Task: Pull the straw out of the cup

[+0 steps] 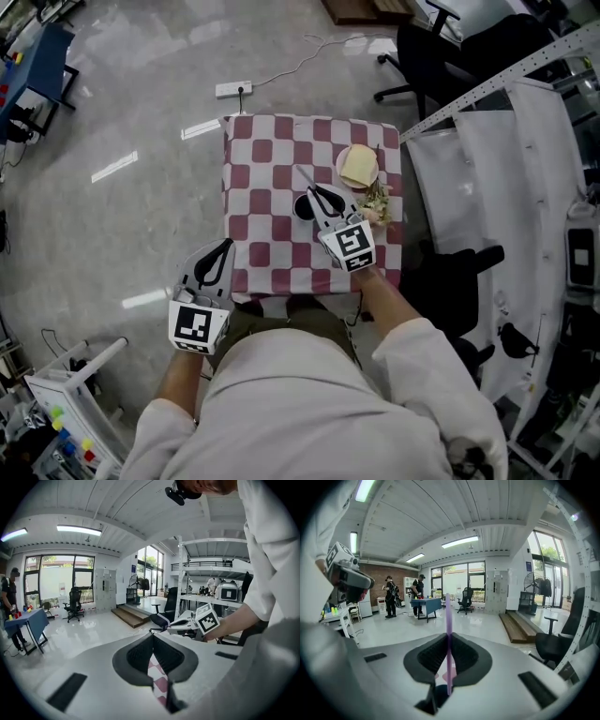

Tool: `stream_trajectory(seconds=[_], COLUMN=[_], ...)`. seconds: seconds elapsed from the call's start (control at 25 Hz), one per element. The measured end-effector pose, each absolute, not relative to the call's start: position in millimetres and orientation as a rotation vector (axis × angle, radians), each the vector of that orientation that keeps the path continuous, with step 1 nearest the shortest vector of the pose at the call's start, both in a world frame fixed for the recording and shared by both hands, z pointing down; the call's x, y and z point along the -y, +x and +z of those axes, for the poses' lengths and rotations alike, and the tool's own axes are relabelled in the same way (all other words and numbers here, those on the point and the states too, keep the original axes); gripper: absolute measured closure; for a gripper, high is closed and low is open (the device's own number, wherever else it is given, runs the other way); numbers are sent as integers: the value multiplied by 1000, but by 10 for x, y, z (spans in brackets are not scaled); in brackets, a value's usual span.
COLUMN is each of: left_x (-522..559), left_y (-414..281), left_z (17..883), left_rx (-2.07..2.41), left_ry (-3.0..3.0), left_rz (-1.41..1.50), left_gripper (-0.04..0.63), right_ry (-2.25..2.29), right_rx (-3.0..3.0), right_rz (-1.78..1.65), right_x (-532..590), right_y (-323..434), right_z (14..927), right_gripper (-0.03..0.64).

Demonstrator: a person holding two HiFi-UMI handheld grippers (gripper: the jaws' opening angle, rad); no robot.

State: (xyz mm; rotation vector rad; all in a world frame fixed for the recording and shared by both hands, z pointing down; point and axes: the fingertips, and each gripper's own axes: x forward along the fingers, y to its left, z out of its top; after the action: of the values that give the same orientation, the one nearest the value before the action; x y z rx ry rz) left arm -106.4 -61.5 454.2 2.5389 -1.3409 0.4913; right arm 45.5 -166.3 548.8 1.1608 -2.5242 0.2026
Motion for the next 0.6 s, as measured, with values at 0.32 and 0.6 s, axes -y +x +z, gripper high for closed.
stream_trajectory(seconds=[0.32,0.6], left_x=[707,747], left_y=[-908,-793], left_z=[4429,4375], left_rx=[1287,1243], left_ry=[2604,2644], left_rz=[451,424], left_gripper=[592,592], right_ry=[1247,1329], right_rx=[2595,2642], right_rz=[180,187], right_x=[1519,1350], right_y=[575,690], right_z=[4921,4526], right_gripper=[588,588])
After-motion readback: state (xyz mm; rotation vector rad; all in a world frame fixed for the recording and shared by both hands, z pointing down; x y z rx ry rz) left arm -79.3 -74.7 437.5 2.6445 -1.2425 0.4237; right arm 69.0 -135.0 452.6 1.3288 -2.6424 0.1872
